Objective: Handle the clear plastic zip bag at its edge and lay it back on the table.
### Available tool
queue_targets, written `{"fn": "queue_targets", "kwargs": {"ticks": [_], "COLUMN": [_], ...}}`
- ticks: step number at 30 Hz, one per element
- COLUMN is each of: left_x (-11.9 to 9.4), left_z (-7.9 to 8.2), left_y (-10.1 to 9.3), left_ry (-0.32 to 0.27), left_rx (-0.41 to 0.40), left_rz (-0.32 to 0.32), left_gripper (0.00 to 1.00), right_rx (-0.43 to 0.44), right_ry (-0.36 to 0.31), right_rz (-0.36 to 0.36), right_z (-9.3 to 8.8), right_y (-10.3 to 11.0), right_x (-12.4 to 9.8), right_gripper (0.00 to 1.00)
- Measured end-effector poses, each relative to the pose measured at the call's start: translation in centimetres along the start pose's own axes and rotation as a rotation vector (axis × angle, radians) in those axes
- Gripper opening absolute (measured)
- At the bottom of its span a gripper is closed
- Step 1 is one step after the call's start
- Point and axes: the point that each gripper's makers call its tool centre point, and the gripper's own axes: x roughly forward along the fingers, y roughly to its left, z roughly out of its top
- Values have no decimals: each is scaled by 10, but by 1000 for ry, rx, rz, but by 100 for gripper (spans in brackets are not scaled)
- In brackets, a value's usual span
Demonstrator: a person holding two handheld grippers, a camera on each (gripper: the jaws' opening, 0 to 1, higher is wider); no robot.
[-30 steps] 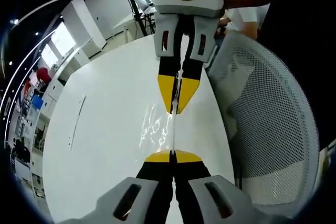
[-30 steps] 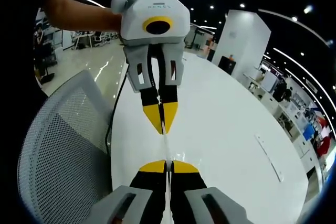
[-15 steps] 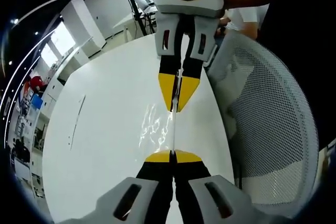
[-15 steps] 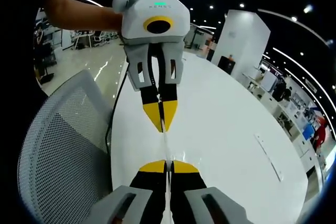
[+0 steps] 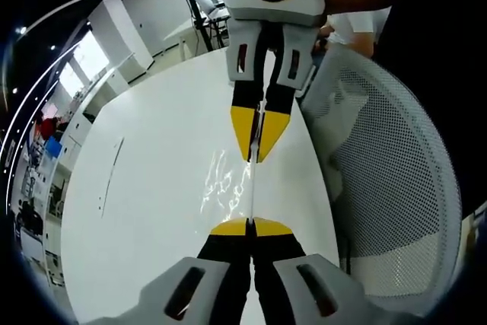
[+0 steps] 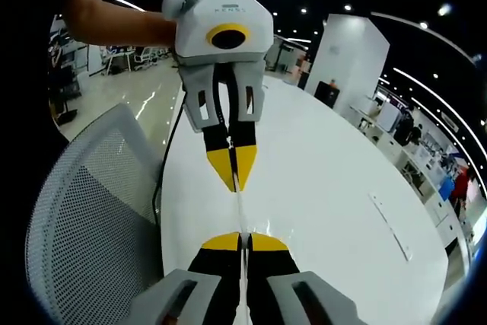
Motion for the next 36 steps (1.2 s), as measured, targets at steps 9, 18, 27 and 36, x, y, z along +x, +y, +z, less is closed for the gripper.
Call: {"fn": "queue_targets", "kwargs": {"ticks": [9, 18, 27, 36], "left_x": [0, -1, -3, -3], "left_z": [-1, -1, 0, 1], "left_y": [0, 0, 0, 0], "left_ry": [1, -1, -3, -3], "left_rx": [-7, -10, -10, -8], "left_rz": [2, 2, 3, 3], "left_gripper": [0, 0, 0, 0], "right_rx": [2, 1, 2, 3], "right_ry": [2, 1, 0, 0], "right_rz": [3, 0, -6, -11], "right_z": [-1, -1, 0, -1], "right_y": [0, 0, 0, -1], "right_x": [0, -1, -2, -4], "right_gripper": [0, 0, 0, 0]}}
